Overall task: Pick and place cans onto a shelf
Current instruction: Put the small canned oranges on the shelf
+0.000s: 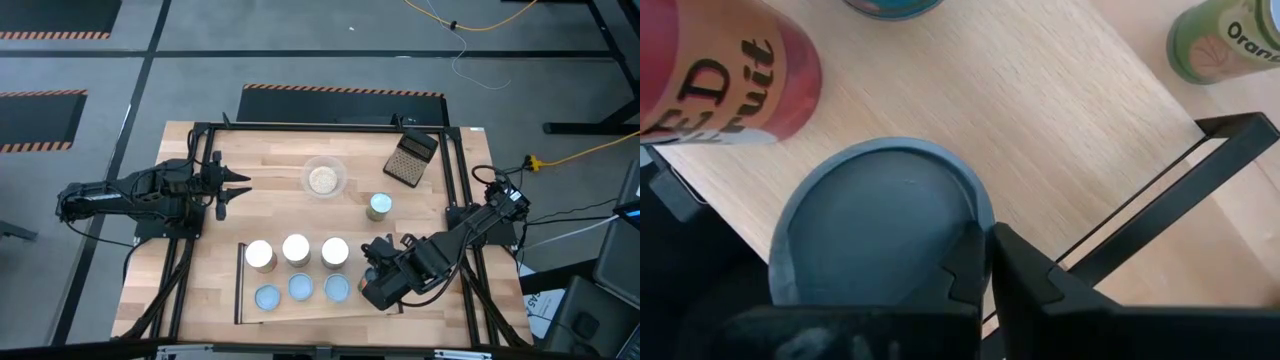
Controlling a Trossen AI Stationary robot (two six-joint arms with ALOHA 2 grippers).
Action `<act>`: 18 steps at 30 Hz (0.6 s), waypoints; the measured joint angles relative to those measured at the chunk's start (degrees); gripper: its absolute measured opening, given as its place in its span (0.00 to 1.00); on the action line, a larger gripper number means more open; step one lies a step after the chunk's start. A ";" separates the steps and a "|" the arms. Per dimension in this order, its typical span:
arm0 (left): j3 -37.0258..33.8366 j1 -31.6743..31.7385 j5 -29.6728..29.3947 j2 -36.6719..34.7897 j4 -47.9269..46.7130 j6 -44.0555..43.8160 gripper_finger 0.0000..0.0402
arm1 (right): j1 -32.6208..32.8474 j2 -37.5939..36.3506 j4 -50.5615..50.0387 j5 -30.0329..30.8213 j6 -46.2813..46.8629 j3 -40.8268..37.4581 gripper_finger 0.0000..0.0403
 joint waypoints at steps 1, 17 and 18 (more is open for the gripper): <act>0.00 0.00 0.00 0.02 -0.02 0.00 0.30 | 0.00 0.00 0.00 -0.19 0.00 0.00 0.04; 0.00 0.00 0.00 0.02 0.00 0.00 0.30 | 0.00 0.20 0.90 -1.51 -0.15 -0.02 0.12; 0.00 0.02 -0.01 0.01 0.00 0.00 0.30 | 0.00 0.20 0.90 -1.98 -0.21 -0.02 0.12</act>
